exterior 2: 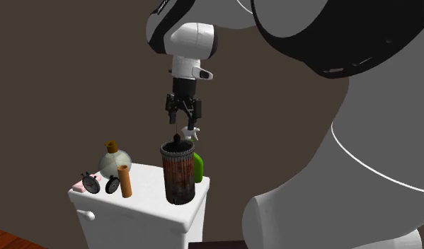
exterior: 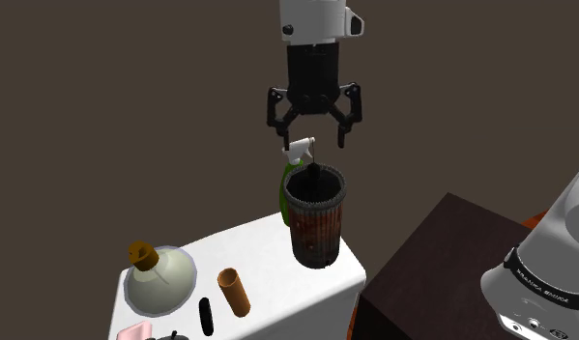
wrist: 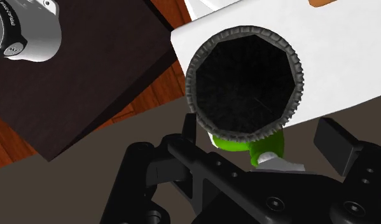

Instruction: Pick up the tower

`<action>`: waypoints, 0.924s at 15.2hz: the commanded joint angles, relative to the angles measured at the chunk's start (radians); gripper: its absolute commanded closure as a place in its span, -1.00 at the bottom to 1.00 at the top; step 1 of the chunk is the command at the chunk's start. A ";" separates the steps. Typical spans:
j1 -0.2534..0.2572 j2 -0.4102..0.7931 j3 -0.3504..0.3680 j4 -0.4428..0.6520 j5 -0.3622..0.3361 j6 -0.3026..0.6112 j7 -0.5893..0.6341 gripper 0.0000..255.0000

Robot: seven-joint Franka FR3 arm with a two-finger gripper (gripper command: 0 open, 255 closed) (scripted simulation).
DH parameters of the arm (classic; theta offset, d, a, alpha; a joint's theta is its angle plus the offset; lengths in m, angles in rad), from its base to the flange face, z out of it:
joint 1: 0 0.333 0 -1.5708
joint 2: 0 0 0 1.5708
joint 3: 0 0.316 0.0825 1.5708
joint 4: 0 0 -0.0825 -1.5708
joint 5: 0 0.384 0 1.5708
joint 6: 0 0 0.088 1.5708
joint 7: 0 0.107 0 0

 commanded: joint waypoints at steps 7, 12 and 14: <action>0.002 0.017 0.017 -0.073 0.007 0.089 -0.002 -1.00; 0.003 0.015 0.017 -0.075 0.007 0.089 -0.002 1.00; 0.003 0.015 0.017 -0.075 0.007 0.089 -0.003 1.00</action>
